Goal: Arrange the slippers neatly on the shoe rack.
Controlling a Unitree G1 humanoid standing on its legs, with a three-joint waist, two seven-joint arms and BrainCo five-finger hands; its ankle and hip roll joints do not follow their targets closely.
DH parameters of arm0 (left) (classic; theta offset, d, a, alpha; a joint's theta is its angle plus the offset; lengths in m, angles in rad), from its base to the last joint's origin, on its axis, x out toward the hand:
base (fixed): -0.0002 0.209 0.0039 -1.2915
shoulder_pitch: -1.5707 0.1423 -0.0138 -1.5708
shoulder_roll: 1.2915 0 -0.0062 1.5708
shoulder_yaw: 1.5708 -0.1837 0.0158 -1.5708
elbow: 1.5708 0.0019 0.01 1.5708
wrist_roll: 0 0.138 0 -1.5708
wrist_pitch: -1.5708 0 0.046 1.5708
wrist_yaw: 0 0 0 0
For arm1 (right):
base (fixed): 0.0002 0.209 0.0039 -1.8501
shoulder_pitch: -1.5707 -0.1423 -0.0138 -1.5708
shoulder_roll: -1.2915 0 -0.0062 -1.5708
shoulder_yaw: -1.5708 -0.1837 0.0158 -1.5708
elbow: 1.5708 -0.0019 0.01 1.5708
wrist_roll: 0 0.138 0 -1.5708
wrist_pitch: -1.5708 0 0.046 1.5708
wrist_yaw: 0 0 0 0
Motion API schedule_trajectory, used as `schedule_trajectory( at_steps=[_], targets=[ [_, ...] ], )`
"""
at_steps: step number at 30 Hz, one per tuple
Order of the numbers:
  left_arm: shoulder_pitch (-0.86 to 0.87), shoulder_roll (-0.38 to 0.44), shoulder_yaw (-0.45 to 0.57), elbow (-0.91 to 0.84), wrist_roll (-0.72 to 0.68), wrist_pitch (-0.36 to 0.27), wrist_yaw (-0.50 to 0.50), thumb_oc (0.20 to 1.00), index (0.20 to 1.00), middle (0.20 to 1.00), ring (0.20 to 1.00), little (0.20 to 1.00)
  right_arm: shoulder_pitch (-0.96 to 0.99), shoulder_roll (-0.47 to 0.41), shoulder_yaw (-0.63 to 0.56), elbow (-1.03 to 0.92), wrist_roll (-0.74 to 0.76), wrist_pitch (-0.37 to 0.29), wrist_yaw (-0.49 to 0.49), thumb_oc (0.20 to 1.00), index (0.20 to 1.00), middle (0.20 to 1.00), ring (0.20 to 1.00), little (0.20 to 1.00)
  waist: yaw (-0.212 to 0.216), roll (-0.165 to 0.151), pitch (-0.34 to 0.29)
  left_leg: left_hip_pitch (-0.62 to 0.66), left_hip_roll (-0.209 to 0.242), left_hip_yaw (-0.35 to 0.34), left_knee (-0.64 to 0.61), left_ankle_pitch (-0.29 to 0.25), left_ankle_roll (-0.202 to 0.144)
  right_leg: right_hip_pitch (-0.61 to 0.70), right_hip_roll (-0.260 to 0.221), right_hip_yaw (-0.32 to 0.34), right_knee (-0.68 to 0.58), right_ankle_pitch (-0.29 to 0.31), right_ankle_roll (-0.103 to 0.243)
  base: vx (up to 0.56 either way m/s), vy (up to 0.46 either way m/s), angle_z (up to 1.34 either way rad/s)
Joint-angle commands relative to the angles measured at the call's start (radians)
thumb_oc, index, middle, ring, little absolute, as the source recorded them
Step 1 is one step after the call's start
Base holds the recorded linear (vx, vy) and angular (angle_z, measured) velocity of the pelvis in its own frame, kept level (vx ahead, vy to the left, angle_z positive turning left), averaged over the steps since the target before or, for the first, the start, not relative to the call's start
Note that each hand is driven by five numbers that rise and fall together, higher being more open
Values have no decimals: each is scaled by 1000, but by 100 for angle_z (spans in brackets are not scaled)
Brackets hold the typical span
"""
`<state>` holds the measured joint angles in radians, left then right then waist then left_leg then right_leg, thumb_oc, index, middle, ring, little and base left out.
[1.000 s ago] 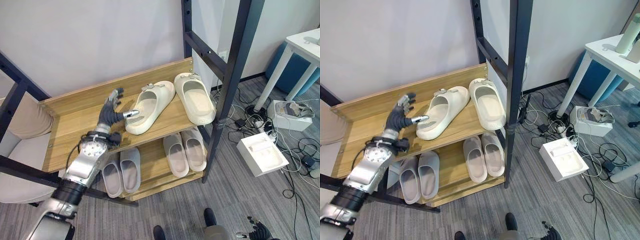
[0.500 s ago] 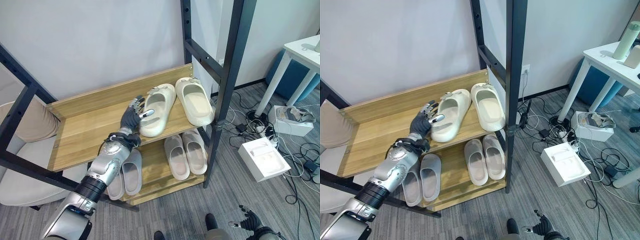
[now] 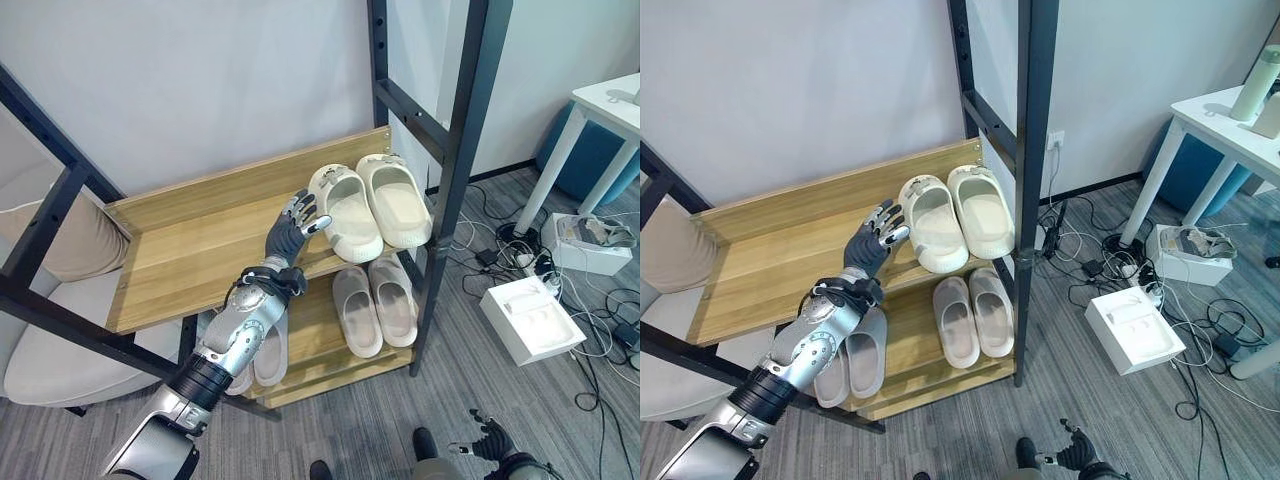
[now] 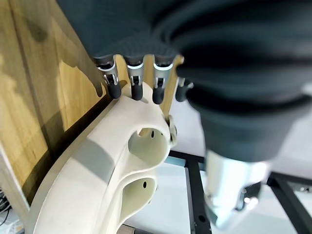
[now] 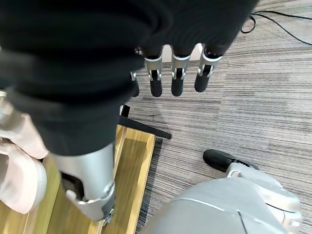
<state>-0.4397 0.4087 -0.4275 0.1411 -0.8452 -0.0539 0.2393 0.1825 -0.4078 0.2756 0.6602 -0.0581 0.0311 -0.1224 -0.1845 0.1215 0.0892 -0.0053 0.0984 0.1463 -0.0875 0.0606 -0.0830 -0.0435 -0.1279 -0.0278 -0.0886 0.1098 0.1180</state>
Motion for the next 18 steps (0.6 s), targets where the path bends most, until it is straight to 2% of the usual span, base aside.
schedule_trajectory(
  at_steps=[1,9,18],
  targets=[
    [-197,-86,-60,51,13,-27,-34,1000,1000,1000,1000,1000,-28,-5,17,-40,20,-5,-26,1000,1000,1000,1000,1000,-51,-17,10,20,0,0,0,-9,-17,51,40,-19,1,-116,4,0,0,0],
    [-225,-110,-48,198,50,-23,-8,1000,1000,1000,1000,1000,-40,6,36,-16,35,-5,-32,1000,1000,1000,1000,1000,-62,-20,8,20,5,6,0,-12,-19,48,40,-14,1,-114,4,0,0,0],
    [-184,-101,10,141,156,-40,36,1000,1000,1000,1000,1000,-64,24,29,21,49,-13,-46,1000,1000,1000,1000,1000,-44,-35,4,21,5,-1,0,-13,-17,55,43,-22,1,-119,1,1,-1,0]
  ],
)
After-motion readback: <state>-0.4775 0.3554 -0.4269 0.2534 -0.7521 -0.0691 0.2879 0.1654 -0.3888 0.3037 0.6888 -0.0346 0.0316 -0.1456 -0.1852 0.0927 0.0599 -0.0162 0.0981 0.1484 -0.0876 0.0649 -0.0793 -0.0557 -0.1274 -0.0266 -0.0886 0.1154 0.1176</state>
